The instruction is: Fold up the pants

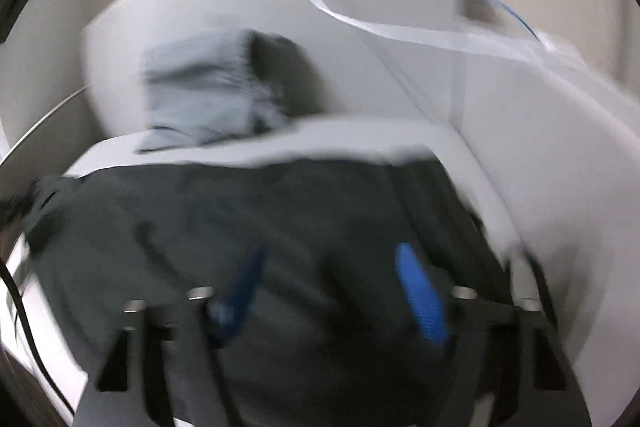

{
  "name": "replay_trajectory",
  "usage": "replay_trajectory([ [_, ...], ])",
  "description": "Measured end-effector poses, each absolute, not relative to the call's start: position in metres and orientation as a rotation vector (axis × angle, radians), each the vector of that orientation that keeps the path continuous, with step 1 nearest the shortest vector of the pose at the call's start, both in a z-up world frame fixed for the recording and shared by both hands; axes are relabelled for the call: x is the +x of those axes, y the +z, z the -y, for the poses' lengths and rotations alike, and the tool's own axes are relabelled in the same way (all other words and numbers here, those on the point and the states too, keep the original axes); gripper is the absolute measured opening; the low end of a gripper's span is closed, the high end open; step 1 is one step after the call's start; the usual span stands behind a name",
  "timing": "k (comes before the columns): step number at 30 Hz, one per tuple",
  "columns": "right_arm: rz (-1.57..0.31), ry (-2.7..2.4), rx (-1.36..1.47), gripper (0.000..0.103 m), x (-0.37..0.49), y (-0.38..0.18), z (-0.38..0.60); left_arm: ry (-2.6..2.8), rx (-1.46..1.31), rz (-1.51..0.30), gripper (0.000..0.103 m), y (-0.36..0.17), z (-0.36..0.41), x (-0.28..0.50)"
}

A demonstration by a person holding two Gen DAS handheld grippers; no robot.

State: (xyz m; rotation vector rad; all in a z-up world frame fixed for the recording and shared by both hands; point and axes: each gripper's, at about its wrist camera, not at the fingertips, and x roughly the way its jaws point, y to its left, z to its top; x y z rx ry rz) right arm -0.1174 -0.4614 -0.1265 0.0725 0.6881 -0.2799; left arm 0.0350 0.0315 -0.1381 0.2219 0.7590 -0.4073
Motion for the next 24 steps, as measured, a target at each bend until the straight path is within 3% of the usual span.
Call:
replay_trajectory([
  [1, -0.723, -0.325, 0.119, 0.044, -0.119, -0.139, 0.476, -0.38, 0.228, -0.778, 0.027, -0.15, -0.036, 0.038],
  [2, -0.732, -0.346, 0.147, 0.039, -0.12, -0.146, 0.484, -0.353, 0.223, -0.796, 0.025, -0.159, -0.043, 0.04],
  [12, -0.738, -0.351, 0.191, 0.038, -0.107, -0.159, 0.496, -0.283, 0.149, -0.862, 0.024, -0.187, -0.067, 0.049],
  [17, -0.688, -0.359, 0.214, 0.039, -0.132, -0.131, 0.471, -0.35, -0.019, -0.831, 0.02, -0.131, -0.045, 0.03],
  [19, -0.638, -0.304, 0.194, 0.039, -0.149, -0.115, 0.444, -0.421, -0.1, -0.818, 0.024, -0.108, -0.022, 0.012],
  [23, -0.617, -0.143, 0.126, 0.045, -0.172, -0.1, 0.376, -0.607, -0.364, -0.853, 0.059, -0.087, 0.021, -0.01],
  [24, -0.609, -0.11, 0.109, 0.047, -0.175, -0.099, 0.36, -0.636, -0.424, -0.871, 0.061, -0.087, 0.031, -0.014],
])
